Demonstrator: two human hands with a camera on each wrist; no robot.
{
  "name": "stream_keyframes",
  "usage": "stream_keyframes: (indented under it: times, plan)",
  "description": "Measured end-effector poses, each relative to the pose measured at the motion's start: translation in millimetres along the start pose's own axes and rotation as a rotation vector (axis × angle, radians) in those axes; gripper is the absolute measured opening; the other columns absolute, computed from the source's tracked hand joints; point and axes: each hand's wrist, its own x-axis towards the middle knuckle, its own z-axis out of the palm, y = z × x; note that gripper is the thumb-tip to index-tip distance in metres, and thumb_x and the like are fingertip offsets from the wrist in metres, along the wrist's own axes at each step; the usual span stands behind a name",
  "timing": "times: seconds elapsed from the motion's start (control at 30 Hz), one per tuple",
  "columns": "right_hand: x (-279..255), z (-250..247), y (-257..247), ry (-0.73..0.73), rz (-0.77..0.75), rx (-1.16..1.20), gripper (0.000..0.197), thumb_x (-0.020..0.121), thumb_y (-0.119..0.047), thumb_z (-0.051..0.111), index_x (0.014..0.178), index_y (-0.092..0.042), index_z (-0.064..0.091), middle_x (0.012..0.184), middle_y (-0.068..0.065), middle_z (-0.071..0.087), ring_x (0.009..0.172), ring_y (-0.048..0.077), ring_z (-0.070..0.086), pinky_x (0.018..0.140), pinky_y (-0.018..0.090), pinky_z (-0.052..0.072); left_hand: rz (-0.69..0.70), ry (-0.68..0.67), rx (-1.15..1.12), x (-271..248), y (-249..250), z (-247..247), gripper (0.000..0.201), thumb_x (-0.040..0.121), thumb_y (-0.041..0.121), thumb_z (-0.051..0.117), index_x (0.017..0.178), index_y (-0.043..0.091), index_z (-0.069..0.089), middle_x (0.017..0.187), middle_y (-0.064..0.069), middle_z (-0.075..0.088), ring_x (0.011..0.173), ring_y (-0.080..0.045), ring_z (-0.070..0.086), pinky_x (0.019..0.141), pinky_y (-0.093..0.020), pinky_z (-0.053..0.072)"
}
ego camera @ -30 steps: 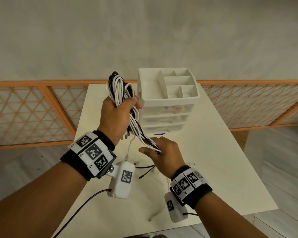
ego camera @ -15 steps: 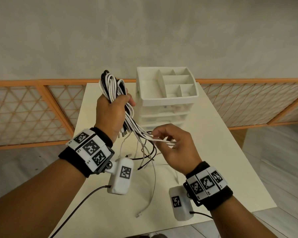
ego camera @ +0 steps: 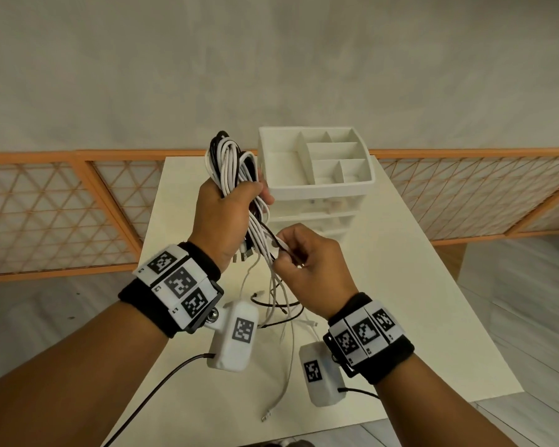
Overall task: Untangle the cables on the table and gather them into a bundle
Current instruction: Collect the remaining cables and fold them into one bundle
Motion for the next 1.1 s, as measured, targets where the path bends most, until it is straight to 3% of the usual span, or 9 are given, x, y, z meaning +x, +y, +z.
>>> stream_keyframes:
  times: [0.3, 0.47, 0.57, 0.67, 0.8, 0.87, 0.93, 1.0, 1.1]
  plan:
    - [-15, -16, 89, -0.107, 0.174, -0.453, 0.016, 0.087, -0.002, 0.057, 0.072, -0.005, 0.063, 0.062, 0.007, 0.059, 0.062, 0.029, 0.053, 0.058, 0.033, 0.040, 0.041, 0.133, -0.059, 14, 5, -13, 0.021, 0.073, 0.013, 0.059, 0.056, 0.021, 0.069, 0.063, -0.002, 0.066, 0.075, -0.032, 0.062, 0.075, -0.045, 0.052]
    - [-32, -22, 120, -0.188, 0.447, -0.556, 0.019, 0.094, -0.017, 0.059, 0.109, -0.019, 0.070, 0.099, 0.003, 0.073, 0.096, 0.029, 0.067, 0.085, 0.039, 0.055, 0.028, 0.131, -0.081, 16, 5, -14, 0.023, 0.074, 0.012, 0.058, 0.056, 0.023, 0.069, 0.061, 0.001, 0.066, 0.076, -0.032, 0.060, 0.073, -0.044, 0.050]
    - [-34, -35, 117, -0.251, 0.488, -0.499, 0.057, 0.086, -0.022, 0.072, 0.139, -0.034, 0.053, 0.129, -0.006, 0.065, 0.122, 0.020, 0.059, 0.106, 0.039, 0.046, 0.025, 0.127, -0.062, 17, 4, -15, 0.024, 0.073, 0.013, 0.058, 0.054, 0.022, 0.068, 0.061, 0.002, 0.066, 0.077, -0.032, 0.061, 0.074, -0.045, 0.051]
    - [-22, -48, 84, -0.185, 0.398, -0.139, 0.083, 0.076, -0.021, 0.080, 0.148, -0.036, 0.041, 0.147, -0.011, 0.051, 0.137, 0.011, 0.045, 0.114, 0.033, 0.035, 0.000, 0.115, -0.054, 15, 2, -15, 0.019, 0.072, 0.013, 0.059, 0.056, 0.020, 0.067, 0.061, 0.000, 0.065, 0.076, -0.031, 0.060, 0.073, -0.044, 0.050]
    - [-5, -43, 20, -0.154, 0.148, -0.002, 0.097, 0.069, -0.061, 0.082, 0.152, -0.036, 0.038, 0.154, -0.022, 0.040, 0.140, -0.007, 0.033, 0.103, 0.001, 0.026, -0.022, 0.063, -0.030, 9, 0, -6, 0.021, 0.069, 0.014, 0.060, 0.052, 0.022, 0.069, 0.072, -0.014, 0.061, 0.075, -0.033, 0.058, 0.071, -0.044, 0.048]
    - [2, -25, -2, -0.217, 0.087, -0.122, 0.097, 0.066, -0.065, 0.079, 0.150, -0.032, 0.042, 0.151, -0.018, 0.045, 0.136, -0.006, 0.037, 0.103, 0.004, 0.029, -0.023, 0.042, -0.022, 6, -2, -1, 0.022, 0.071, 0.015, 0.060, 0.053, 0.023, 0.070, 0.072, -0.012, 0.063, 0.075, -0.032, 0.059, 0.072, -0.044, 0.049]
    - [5, -2, -4, -0.254, 0.049, -0.232, 0.076, 0.070, -0.062, 0.081, 0.134, -0.028, 0.058, 0.134, -0.011, 0.064, 0.124, 0.005, 0.057, 0.102, 0.021, 0.045, -0.019, 0.020, -0.015, 3, -4, 4, 0.023, 0.072, 0.015, 0.060, 0.054, 0.024, 0.070, 0.072, -0.012, 0.063, 0.076, -0.032, 0.060, 0.072, -0.043, 0.049]
    - [5, 17, 3, -0.217, 0.094, -0.233, 0.036, 0.077, -0.050, 0.080, 0.097, -0.022, 0.069, 0.091, -0.007, 0.075, 0.083, 0.010, 0.068, 0.079, 0.031, 0.055, -0.018, 0.012, -0.011, 2, -6, 5, 0.021, 0.071, 0.016, 0.061, 0.054, 0.025, 0.070, 0.075, -0.017, 0.059, 0.075, -0.032, 0.058, 0.071, -0.043, 0.047]
    - [4, 32, 15, -0.195, 0.287, -0.068, 0.024, 0.085, -0.033, 0.075, 0.067, -0.019, 0.068, 0.058, 0.000, 0.064, 0.050, 0.009, 0.053, 0.059, 0.028, 0.046, -0.034, 0.009, -0.033, 1, -11, 2, 0.022, 0.073, 0.016, 0.061, 0.057, 0.026, 0.071, 0.070, -0.008, 0.064, 0.077, -0.032, 0.060, 0.076, -0.046, 0.051]
